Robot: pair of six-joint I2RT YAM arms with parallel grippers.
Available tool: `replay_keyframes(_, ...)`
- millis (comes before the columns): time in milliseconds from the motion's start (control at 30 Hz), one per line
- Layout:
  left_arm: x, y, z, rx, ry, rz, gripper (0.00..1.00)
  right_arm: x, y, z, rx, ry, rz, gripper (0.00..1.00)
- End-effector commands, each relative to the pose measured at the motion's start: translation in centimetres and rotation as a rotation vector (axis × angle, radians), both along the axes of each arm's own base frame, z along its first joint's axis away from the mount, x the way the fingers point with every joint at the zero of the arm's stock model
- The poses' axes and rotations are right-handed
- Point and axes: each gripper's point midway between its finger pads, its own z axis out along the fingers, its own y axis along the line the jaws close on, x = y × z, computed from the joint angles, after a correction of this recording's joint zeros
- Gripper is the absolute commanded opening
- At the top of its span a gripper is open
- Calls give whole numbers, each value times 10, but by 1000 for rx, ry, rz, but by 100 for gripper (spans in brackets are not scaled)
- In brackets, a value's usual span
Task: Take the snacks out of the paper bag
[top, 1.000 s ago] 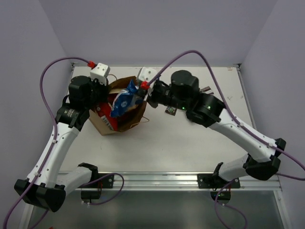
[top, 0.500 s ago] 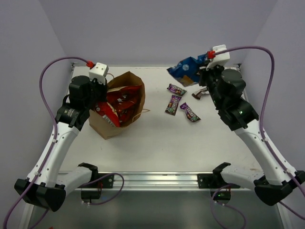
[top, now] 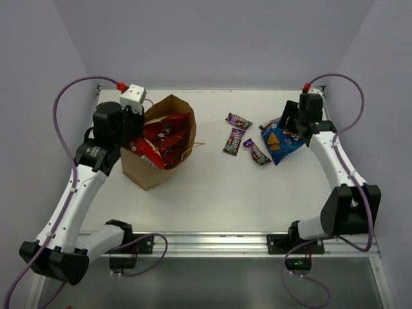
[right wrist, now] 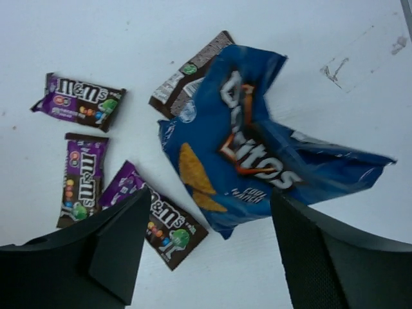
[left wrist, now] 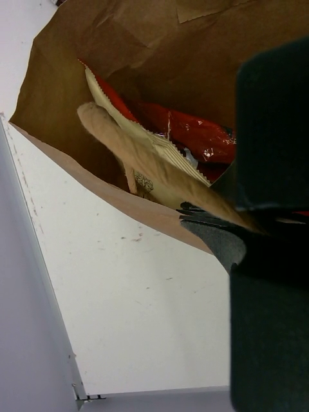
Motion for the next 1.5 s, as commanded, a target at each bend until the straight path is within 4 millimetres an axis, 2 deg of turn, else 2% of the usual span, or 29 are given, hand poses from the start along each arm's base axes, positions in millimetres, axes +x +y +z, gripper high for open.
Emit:
replay_keyframes(0,-7,-6,11,-4,-3,-45,0,3,28,82,24,-171,99,79)
replay_keyframes(33,-7,-8,16,-9,-13,-59,0,-5,37,109,5,-240,139,83)
replay_keyframes(67,-7,-9,19,-11,-21,-66,0,-9,48,126,-18,-285,187,85)
replay_keyframes(100,-7,-10,21,-6,-27,-74,0,-14,78,151,-65,-354,315,85)
replay_keyframes(133,-8,-13,24,-12,-35,-96,0,-24,95,172,-78,-418,393,85)
replay_keyframes(167,-8,-15,25,-11,-38,-108,0,-34,120,184,-65,-459,510,85)
replay_keyframes(200,-9,-17,27,-12,-45,-119,0,-50,156,198,-86,-514,667,84)
replay_keyframes(267,-11,-23,29,-18,-46,-163,0,-68,195,217,-117,-604,838,83)
replay_keyframes(300,-13,-25,30,-21,-52,-175,0,-89,230,226,-139,-652,996,81)
replay_keyframes(333,-15,-28,31,-28,-51,-197,0,-98,247,228,-148,-669,1067,80)
replay_keyframes(367,-16,-31,30,-30,-51,-214,0,-115,280,224,-165,-683,1211,79)
replay_keyframes(467,-19,-36,30,-36,-50,-245,0,-131,319,209,-211,-652,1357,78)
replay_keyframes(500,-21,-36,31,-39,-52,-252,0,-136,344,197,-249,-634,1435,78)
replay_keyframes(567,-23,-40,30,-43,-51,-278,0,-145,366,172,-319,-575,1520,78)
replay_keyframes(600,-23,-42,30,-43,-52,-286,0,-141,381,153,-342,-534,1547,77)
replay_keyframes(667,-25,-45,29,-43,-52,-311,0,-144,397,134,-394,-510,1583,76)
replay_keyframes(700,-26,-47,28,-44,-49,-321,0,-142,407,118,-410,-478,1600,76)
replay_keyframes(800,-29,-49,28,-44,-53,-333,0,-139,422,93,-451,-444,1618,75)
replay_keyframes(833,-30,-50,28,-45,-53,-340,0,-137,426,79,-461,-419,1624,75)
replay_keyframes(967,-34,-52,27,-42,-59,-356,0,-125,429,51,-494,-395,1584,80)
replay_keyframes(1033,-36,-52,26,-40,-60,-358,0,-121,430,37,-501,-401,1568,84)
replay_keyframes(1067,-36,-52,25,-40,-58,-357,0,-120,432,37,-496,-415,1558,86)
replay_keyframes(1100,-36,-52,25,-39,-58,-357,0,-116,427,27,-516,-405,1536,89)
replay_keyframes(1233,-36,-51,22,-42,-53,-353,0,-103,435,28,-522,-485,1472,93)
replay_keyframes(1467,-38,-48,24,-30,-66,-343,0,-87,437,32,-527,-598,1383,91)
